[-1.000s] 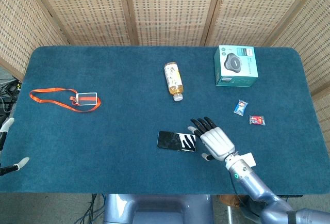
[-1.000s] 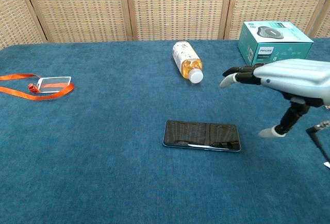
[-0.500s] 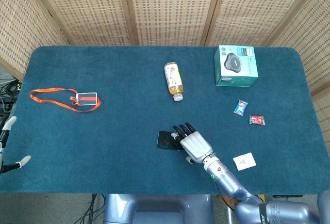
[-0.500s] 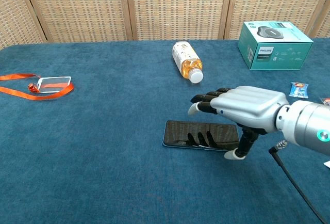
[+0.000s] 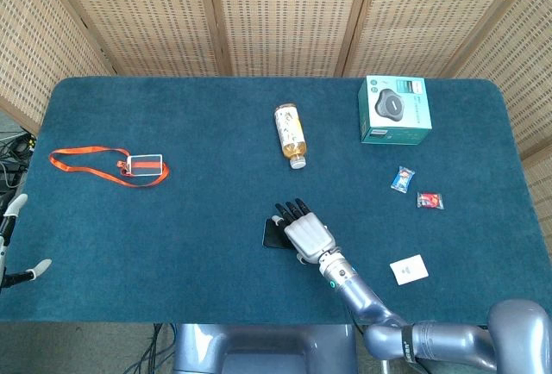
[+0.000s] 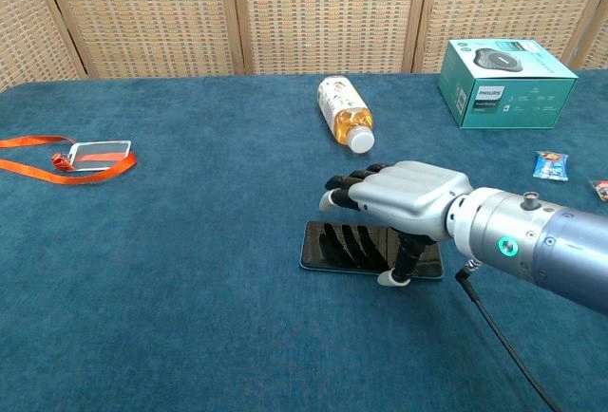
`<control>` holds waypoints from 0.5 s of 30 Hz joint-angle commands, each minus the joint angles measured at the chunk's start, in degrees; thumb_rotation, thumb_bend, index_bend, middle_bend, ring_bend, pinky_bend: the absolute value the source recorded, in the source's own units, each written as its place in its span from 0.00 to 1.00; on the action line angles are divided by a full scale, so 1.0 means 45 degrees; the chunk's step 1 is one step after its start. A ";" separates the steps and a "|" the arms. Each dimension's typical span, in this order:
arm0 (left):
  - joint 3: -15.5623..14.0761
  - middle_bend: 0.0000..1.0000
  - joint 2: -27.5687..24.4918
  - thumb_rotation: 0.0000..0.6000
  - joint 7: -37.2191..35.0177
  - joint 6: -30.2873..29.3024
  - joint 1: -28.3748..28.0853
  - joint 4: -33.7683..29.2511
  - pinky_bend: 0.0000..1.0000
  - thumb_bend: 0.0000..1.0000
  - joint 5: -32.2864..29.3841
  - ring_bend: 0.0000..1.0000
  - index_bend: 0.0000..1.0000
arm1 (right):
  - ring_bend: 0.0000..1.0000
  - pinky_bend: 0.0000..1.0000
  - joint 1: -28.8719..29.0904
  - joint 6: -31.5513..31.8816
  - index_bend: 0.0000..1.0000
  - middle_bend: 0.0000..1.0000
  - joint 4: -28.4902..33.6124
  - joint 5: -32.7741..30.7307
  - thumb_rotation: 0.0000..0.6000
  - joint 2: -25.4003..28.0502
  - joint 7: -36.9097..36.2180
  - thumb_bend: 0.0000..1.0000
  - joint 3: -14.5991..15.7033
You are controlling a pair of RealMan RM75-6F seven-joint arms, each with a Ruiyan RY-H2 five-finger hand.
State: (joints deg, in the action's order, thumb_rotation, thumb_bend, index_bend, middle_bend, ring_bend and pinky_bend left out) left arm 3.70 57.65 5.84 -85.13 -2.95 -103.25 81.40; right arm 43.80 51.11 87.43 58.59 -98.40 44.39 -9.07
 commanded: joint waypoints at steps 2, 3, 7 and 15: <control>0.0022 0.00 0.0015 1.00 -0.0029 0.0150 -0.0081 0.0046 0.00 0.00 -0.0093 0.00 0.00 | 0.00 0.00 0.0181 -0.0026 0.16 0.00 -0.0138 -0.0123 1.00 -0.0221 -0.0011 0.38 0.0016; 0.0023 0.00 0.0015 1.00 -0.0025 0.0170 -0.0094 0.0050 0.00 0.00 -0.0103 0.00 0.00 | 0.00 0.00 0.0217 -0.0023 0.16 0.00 -0.0183 -0.0130 1.00 -0.0266 -0.0010 0.38 0.0033; 0.0045 0.00 0.0032 1.00 -0.0004 0.0198 -0.0126 0.0057 0.00 0.00 -0.0167 0.00 0.00 | 0.00 0.00 0.0398 -0.0048 0.16 0.00 -0.0521 -0.0249 1.00 -0.0462 0.0020 0.38 0.0134; 0.0070 0.00 0.0042 1.00 -0.0002 0.0295 -0.0192 0.0087 0.00 0.00 -0.0292 0.00 0.00 | 0.00 0.00 0.0595 0.0238 0.26 0.00 -0.1088 -0.0161 1.00 -0.0618 0.0046 0.63 0.0298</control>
State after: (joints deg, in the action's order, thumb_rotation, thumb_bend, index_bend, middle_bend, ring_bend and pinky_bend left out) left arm 4.01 57.84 5.83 -83.81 -3.82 -102.86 80.08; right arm 46.40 51.95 82.73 57.66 -101.13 44.56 -7.85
